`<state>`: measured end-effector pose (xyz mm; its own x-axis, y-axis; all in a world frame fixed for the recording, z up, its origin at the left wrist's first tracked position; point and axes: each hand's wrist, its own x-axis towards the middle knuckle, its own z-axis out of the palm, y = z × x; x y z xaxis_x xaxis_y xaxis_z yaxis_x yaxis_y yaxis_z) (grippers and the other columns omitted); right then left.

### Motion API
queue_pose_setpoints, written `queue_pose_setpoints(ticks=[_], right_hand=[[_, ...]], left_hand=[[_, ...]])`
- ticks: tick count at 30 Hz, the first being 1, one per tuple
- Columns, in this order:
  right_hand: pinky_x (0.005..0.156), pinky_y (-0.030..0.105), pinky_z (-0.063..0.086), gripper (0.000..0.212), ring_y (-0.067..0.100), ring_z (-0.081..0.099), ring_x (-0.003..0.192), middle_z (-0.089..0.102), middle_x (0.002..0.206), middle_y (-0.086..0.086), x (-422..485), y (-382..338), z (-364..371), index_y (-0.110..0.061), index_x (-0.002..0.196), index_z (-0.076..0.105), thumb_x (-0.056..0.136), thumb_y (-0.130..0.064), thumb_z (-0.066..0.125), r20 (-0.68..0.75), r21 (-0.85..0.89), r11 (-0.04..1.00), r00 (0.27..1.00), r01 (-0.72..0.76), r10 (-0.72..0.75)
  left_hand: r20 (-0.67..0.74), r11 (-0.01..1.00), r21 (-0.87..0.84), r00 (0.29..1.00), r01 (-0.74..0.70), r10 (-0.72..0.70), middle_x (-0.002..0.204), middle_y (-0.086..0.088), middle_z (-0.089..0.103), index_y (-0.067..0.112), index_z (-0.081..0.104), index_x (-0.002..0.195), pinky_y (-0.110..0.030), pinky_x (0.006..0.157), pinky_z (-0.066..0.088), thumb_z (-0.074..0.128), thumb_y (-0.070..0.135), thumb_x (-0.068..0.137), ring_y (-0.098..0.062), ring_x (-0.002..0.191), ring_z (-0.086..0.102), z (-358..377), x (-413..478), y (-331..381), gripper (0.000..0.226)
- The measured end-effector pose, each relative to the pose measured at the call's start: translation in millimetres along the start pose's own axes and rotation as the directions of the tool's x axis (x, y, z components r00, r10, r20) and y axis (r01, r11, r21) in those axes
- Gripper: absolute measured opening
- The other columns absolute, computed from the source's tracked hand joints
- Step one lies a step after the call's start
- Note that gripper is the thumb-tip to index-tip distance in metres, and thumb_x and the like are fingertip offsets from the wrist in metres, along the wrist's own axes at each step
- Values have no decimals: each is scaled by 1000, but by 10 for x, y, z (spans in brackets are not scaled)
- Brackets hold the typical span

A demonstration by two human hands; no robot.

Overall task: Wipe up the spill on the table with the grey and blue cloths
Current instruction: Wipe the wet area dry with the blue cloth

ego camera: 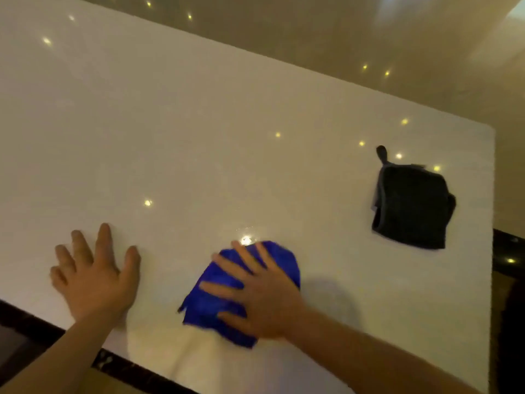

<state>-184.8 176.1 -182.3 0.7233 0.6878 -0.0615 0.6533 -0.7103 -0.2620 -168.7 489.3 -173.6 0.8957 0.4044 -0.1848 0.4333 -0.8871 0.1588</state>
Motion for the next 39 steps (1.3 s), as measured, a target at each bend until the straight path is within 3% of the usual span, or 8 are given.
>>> queue_pose_setpoints(ticks=[4, 7, 12, 17, 21, 26, 31, 39], right_hand=[[121, 67, 9, 64, 40, 1, 156, 6, 172, 3, 711, 1769, -659, -47, 158, 12, 99, -69, 21, -79, -10, 711, 709, -704, 701], [122, 66, 7, 68, 43, -3, 155, -1, 172, 7, 922, 1839, -751, -41, 160, 2, 99, -68, 14, -60, 36, 555, 553, -831, 831], [114, 70, 28, 73, 45, -3, 155, 5, 171, 5, 363, -763, 192, -41, 158, 23, 92, -67, 40, -12, -6, 966, 966, -258, 258], [121, 66, 9, 69, 37, 0, 157, 9, 172, -1, 376, -770, 196, -42, 157, 26, 96, -63, 49, 197, 130, 901, 880, 414, -433], [117, 63, 24, 56, 44, 23, 152, 33, 165, 6, 1649, 802, -387, -43, 151, 42, 98, -62, 39, -109, -49, 996, 992, -71, 65], [122, 65, 4, 66, 41, -2, 155, 3, 172, 3, 2564, 2209, -815, -46, 159, 10, 97, -70, 17, -84, -14, 679, 677, -734, 731], [122, 64, 6, 66, 44, -1, 155, 3, 172, 7, 2516, 1572, -661, -42, 160, 8, 99, -66, 14, -102, -31, 683, 683, -729, 724], [116, 64, 10, 65, 38, -4, 156, 24, 169, 1, 635, -1671, 409, -45, 157, 24, 96, -66, 36, 125, -34, 996, 989, -79, 83]], left_hand=[[-14, 1000, -29, 1000, -6, 6, 168, -7, -1, 43, 1, 156, -56, 120, -2, 16, 72, 92, -33, 153, -6, 76, 3, -33, 71], [-10, 999, -32, 1000, 7, -7, 168, -7, -4, 42, 1, 156, -56, 120, -4, 15, 72, 92, -34, 153, -9, 73, 34, -21, 72], [40, 999, -45, 999, 11, -10, 168, -7, -9, 41, -2, 157, -56, 120, -6, 13, 71, 91, -34, 152, -15, -4, 26, 13, 74], [36, 997, -69, 999, 34, -31, 168, -8, -5, 36, 7, 158, -57, 121, -4, 16, 68, 91, -34, 152, -13, -59, 23, 43, 75], [17, 997, -78, 1000, -4, 5, 168, -6, -6, 35, 9, 158, -56, 121, -5, 18, 69, 91, -32, 153, -15, -58, 32, 40, 76], [9, 998, -43, 999, 38, -37, 168, -12, 1, 33, 15, 157, -58, 121, -2, 14, 72, 90, -37, 152, -8, 14, 62, 27, 78], [-2, 998, -53, 1000, -15, 15, 167, -15, 2, 30, 17, 157, -55, 120, -6, 21, 68, 93, -40, 152, -8, 31, 78, 39, 74], [-133, 900, -430, 980, 76, -147, 158, -8, 31, 24, 45, 141, -52, 109, 21, 43, 46, 94, -35, 140, 26, -272, 424, -172, 52]])
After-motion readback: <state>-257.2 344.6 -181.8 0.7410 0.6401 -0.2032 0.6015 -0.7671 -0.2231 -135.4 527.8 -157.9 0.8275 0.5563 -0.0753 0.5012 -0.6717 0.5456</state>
